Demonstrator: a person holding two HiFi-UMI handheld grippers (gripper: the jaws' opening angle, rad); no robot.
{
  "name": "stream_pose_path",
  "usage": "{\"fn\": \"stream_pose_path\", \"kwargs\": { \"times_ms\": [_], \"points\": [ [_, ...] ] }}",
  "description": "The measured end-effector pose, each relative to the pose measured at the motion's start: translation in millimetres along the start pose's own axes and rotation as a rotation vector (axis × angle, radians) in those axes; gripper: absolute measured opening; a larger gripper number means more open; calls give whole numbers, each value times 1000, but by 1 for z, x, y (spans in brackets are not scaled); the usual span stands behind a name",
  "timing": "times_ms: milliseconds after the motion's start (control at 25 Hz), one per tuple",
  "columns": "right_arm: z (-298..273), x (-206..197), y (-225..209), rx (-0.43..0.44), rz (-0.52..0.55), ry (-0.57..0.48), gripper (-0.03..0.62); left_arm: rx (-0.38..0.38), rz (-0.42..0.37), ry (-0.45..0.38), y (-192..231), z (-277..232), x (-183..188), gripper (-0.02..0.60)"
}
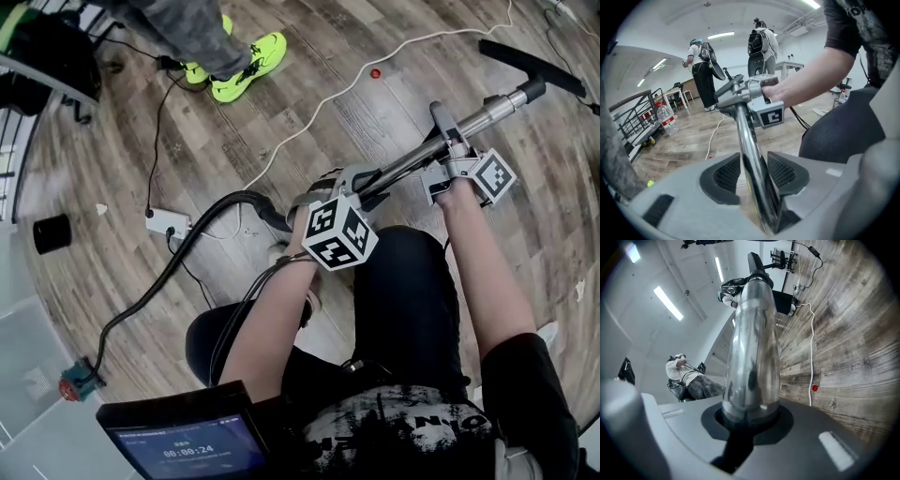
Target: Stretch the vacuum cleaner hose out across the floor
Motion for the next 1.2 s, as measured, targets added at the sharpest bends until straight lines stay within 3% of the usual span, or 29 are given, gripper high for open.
{"fn": "stream_pose_path", "kwargs": {
  "times_ms": [80, 200, 360, 520, 840, 1200],
  "points": [
    [3, 0, -21, -10, -6, 6, 57, 15, 4, -22, -1, 5, 2, 136],
    [9, -4, -59, -64, -25, 21, 57, 48, -7, 8, 0, 8, -4, 101],
    [26, 7, -111, -163, -94, -11, 58, 154, 21, -30, 14, 13, -2, 2],
    [58, 0, -181, -263, -149, -17, 64, 229, 79, -78, 19, 17, -9, 2],
    [100, -12, -271, -430, -230, -21, 98, 211, 58, -49, 4, 32, -24, 2],
    [81, -20, -295, -404, -270, 32, 97, 195, 82, -12, -9, 30, -47, 2]
  ]
}}
Point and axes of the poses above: the fingertips, and each gripper's own axes: z backward along the fingers, y to its left, x out of its top, the point moved 1 cm from there along z, backward along the fingers, and after that the axes turned 5 degrees about -y, right-handed, at the moved point
